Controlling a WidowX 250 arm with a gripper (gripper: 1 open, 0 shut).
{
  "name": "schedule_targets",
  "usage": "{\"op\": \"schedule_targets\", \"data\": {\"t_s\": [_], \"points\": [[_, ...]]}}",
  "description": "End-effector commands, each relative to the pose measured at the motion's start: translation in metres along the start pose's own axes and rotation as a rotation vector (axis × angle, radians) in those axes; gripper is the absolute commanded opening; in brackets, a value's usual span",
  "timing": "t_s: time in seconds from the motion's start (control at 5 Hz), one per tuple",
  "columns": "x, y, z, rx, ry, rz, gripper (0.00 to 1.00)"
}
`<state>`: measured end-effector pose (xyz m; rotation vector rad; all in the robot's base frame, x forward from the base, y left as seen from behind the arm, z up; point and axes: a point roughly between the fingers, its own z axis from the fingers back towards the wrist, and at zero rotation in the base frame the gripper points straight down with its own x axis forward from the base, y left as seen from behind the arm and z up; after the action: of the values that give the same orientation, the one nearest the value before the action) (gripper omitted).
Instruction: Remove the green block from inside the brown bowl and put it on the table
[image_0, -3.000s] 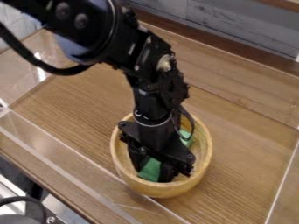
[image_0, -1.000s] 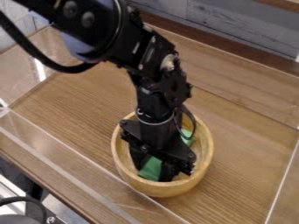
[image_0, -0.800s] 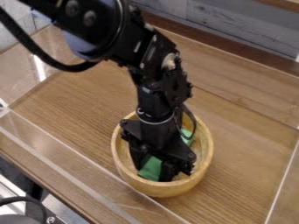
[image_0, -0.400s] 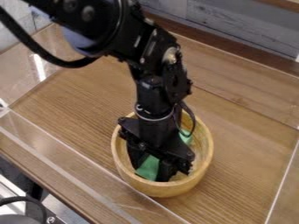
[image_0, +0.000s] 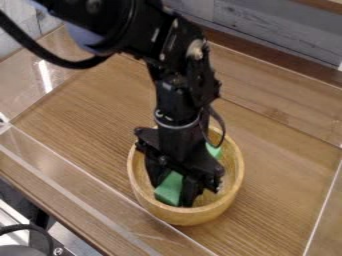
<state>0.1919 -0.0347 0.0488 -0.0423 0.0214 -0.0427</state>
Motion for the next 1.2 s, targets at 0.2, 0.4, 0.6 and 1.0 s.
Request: {"op": "schedule_targets", "data": {"t_s": [0.2,0.4,0.6,1.0], "points": [[0.013,0.007,0.042,-0.024,-0.071,0.053,0.0],[0.016,0.015,0.078,-0.029,-0.1,0.119,0.0],[0.02,0.028,0.108,-0.034,-0.124,0.163,0.0],[0.007,0.019,0.084,-0.009,-0.132,0.116,0.0]]}}
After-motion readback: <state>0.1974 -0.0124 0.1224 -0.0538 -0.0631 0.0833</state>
